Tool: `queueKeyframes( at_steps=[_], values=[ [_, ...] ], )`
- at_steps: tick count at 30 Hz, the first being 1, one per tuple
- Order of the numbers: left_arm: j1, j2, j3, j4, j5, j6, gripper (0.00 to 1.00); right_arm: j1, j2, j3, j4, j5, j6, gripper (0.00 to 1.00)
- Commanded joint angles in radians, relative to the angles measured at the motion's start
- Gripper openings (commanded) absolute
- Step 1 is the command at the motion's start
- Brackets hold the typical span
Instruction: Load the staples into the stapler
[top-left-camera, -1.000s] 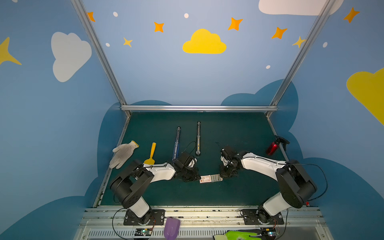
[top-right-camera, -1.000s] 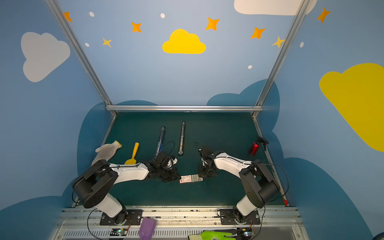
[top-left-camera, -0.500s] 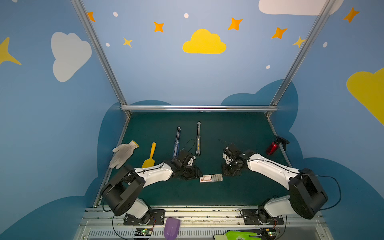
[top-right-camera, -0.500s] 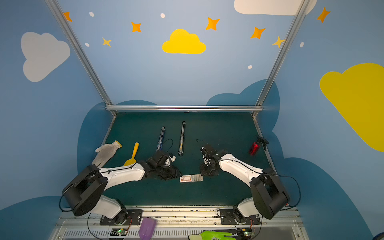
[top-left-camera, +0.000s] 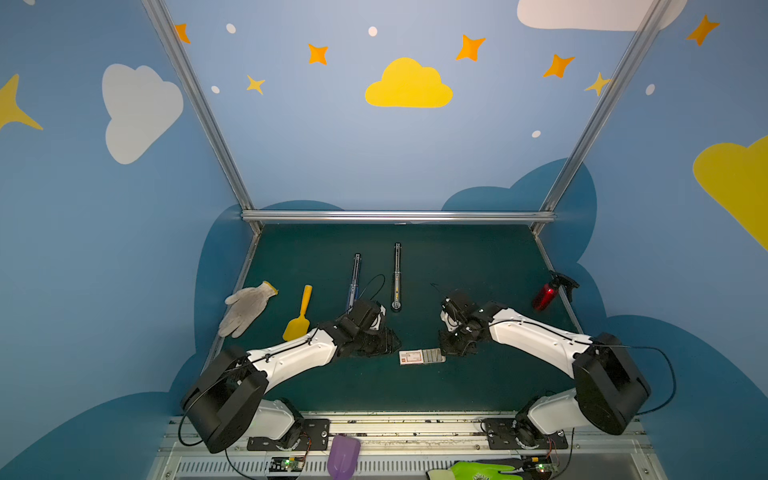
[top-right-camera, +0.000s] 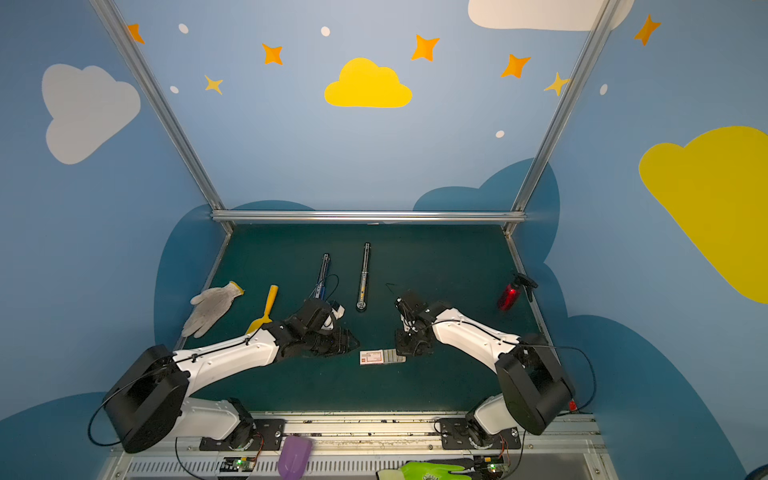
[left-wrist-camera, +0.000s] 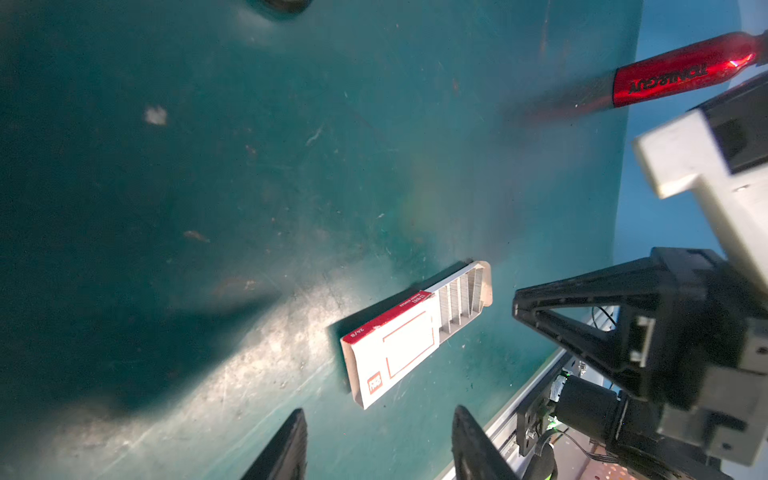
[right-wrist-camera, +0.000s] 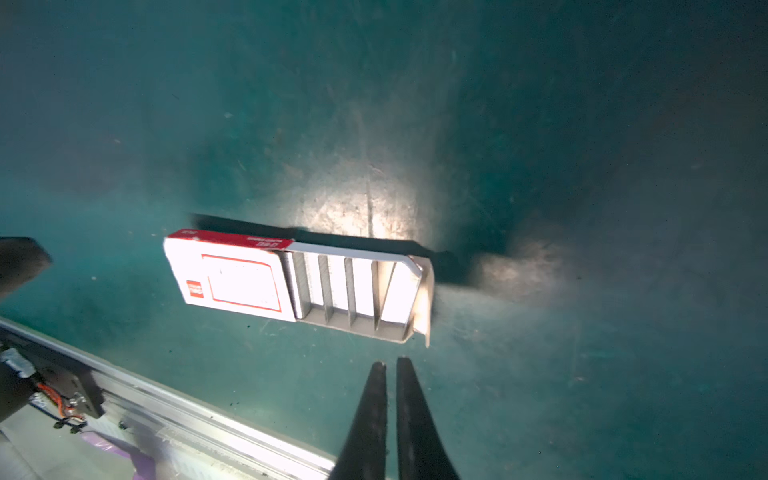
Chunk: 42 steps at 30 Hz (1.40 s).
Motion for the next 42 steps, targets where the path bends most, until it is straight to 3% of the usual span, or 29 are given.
queueKeyframes(
  at_steps=[1, 10, 20, 33, 37, 42],
  values=[
    [-0.007, -0.005, 0.001, -0.029, -0.029, 0.004, 0.56, 0.015, 0.040, 0.008, 0.009, -0.006, 0.021, 0.13],
    [-0.015, 0.017, 0.001, -0.020, -0.032, 0.004, 0.56, 0.023, 0.094, 0.017, 0.010, 0.022, 0.044, 0.17],
    [-0.016, 0.029, 0.001, -0.017, -0.027, 0.006, 0.56, 0.024, 0.129, 0.033, 0.007, 0.040, 0.053, 0.16],
    [-0.018, 0.034, 0.002, -0.015, -0.026, 0.005, 0.56, 0.027, 0.166, 0.056, -0.017, 0.060, 0.048, 0.09],
    [-0.018, 0.039, 0.005, -0.016, -0.023, 0.007, 0.56, 0.029, 0.184, 0.067, -0.025, 0.065, 0.050, 0.11],
    [-0.020, 0.039, 0.005, -0.016, -0.025, 0.008, 0.56, 0.031, 0.173, 0.074, -0.032, 0.070, 0.047, 0.03]
  ],
)
